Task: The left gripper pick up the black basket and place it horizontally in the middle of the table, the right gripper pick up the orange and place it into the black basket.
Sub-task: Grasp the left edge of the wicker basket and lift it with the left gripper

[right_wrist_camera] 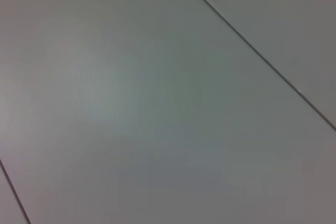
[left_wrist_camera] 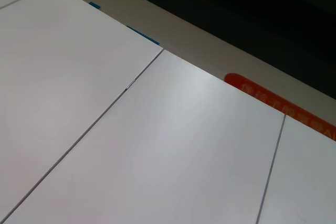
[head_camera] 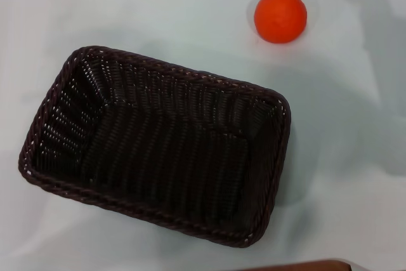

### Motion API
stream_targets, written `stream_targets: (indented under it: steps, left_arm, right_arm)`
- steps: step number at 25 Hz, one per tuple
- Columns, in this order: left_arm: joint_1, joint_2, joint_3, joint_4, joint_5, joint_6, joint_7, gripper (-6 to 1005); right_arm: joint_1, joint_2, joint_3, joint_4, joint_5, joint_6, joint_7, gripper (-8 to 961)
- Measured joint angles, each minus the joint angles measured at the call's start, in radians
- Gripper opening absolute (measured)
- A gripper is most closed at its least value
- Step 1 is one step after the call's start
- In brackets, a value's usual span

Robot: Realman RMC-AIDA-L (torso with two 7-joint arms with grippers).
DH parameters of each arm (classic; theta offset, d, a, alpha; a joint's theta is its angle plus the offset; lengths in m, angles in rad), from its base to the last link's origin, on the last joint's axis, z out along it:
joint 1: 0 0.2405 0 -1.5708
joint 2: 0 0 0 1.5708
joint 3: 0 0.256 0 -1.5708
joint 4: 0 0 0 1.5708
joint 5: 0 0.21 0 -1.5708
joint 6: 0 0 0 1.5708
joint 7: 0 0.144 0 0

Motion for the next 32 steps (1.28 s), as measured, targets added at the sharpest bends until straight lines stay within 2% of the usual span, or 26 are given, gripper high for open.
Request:
stream_targets:
  steps: [11,16,18,21,26,27,32]
  left_arm:
    - [-0.002,0.000,0.005,0.000,0.001,0.000,0.000,791]
    - [0.005,0.011,0.076,-0.048,0.002,0.018,-0.022,791]
    - [0.020,0.015,0.114,-0.140,0.022,0.071,-0.113,789]
    - [0.041,0.032,0.172,-0.313,0.096,0.158,-0.274,785]
    - [0.036,0.109,0.253,-0.584,0.317,0.232,-0.576,781]
    - [0.027,0.125,0.264,-0.665,0.398,0.253,-0.665,781]
    - [-0.017,0.142,0.271,-0.929,0.710,0.306,-0.973,780]
  right_arm:
    - [0.002,0.000,0.009,0.000,0.000,-0.018,0.000,958]
    - [0.002,0.000,0.009,0.000,0.000,-0.019,0.000,958]
    - [0.003,0.000,0.009,0.000,0.000,-0.020,0.000,958]
    - [0.003,0.000,0.011,0.000,0.000,-0.025,0.000,958]
    - [0.005,0.000,0.014,0.000,0.000,-0.036,0.000,957]
    - [0.006,0.000,0.014,0.000,0.000,-0.040,0.000,957]
    - [0.010,0.000,0.023,0.000,0.000,-0.057,0.000,957]
